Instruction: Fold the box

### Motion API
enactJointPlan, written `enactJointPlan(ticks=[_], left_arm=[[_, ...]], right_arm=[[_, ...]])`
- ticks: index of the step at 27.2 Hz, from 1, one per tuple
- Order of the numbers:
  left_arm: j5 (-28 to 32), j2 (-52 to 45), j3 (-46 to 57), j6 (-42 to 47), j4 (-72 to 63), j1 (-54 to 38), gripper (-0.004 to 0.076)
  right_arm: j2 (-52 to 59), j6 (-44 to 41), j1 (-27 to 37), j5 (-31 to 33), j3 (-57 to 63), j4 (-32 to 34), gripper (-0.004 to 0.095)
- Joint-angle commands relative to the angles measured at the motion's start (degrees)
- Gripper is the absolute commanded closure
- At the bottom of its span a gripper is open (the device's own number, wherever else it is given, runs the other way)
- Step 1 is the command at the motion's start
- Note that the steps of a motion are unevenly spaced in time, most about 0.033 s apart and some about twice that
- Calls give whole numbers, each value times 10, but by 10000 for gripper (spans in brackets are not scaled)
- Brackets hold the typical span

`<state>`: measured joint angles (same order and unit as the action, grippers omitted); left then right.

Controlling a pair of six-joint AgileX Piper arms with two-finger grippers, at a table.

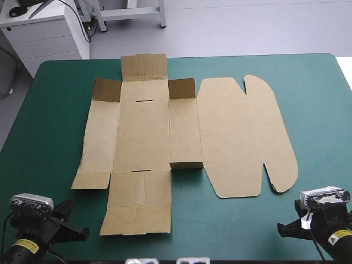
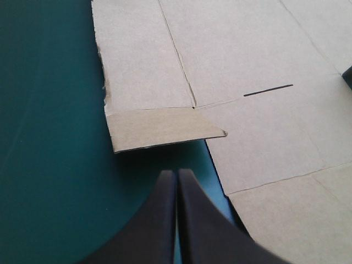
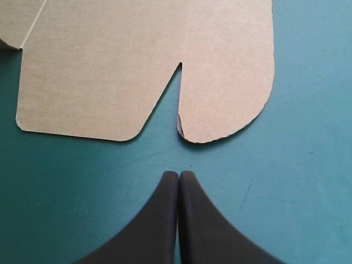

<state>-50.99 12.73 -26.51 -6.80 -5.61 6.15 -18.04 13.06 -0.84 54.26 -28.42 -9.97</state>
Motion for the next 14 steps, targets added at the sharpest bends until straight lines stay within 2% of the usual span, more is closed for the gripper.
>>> enactJointPlan(ticks=[1,14], left_arm=[[38,6,-14,6,-6,0,731],[37,6,-14,5,-1,0,731]], right_arm=[[-6,4,-3,-32,-16,-8,927],[-6,4,-3,-32,-16,-8,927]])
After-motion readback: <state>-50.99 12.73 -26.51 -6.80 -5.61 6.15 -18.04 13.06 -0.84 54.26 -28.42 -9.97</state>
